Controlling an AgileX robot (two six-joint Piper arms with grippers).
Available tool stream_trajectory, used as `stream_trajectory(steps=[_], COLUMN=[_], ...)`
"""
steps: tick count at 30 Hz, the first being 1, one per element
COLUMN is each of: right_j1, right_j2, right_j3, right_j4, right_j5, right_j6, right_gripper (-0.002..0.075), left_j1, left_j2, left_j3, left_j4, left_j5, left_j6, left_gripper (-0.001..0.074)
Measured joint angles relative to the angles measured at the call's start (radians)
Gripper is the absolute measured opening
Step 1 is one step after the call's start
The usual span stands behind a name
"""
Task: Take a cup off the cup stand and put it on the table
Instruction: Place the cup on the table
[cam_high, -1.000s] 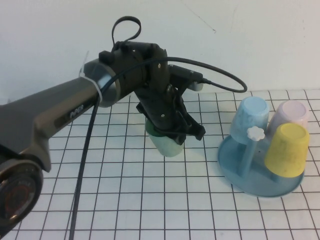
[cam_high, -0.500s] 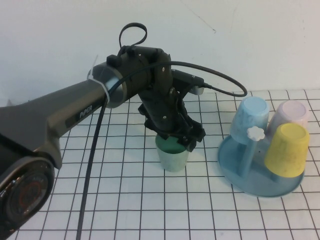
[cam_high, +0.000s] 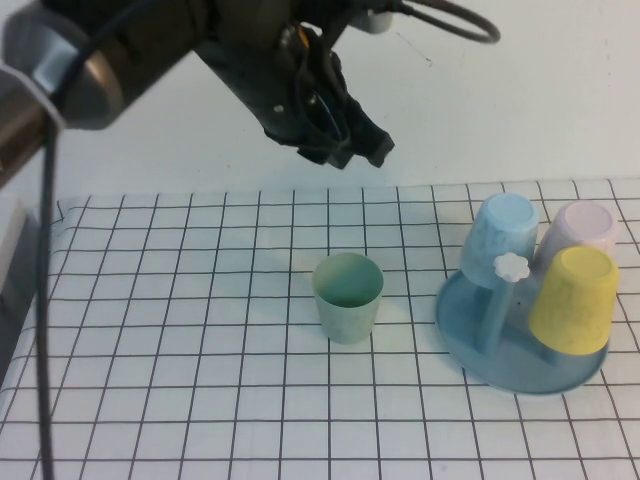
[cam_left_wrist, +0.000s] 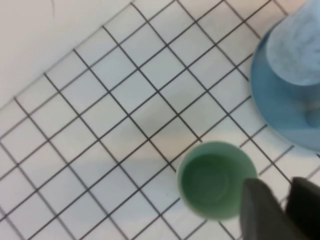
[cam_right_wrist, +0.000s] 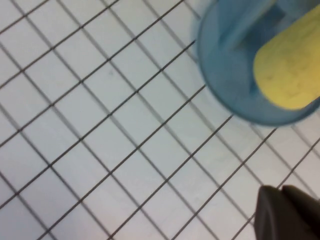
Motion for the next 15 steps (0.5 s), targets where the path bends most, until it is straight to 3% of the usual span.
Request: stream_trajectory(steps=[2,5,10,15], right_j1=[0.0,0.0,0.0,0.0], right_j2=[-0.055,-0.123,-0.201,-0.258], right_j3=[0.022,0.069,0.211,0.327], right_j4=[-0.004,-0.008,-0.01,-0.006], right_j5=[-0.045,-0.126,-0.277,-0.345], right_j6=[0.007,0.011,0.035,0.053], right_gripper=[0.0001,0.0001,0.0001,0.0001], left_j1=[0.0,0.0,0.0,0.0], left_j2=[-0.053,-0.125,-0.233,-0.409], left_j3=[0.0,0.0,0.023,0.192], left_j4=[-0.004,-0.048,-0.107,-0.131], left_j5=[0.034,0.068,0.042,-0.137], left_j6=[0.031,0.077,0.103,0.111], left_gripper=[0.0056,0.0015,0.0002,0.0001])
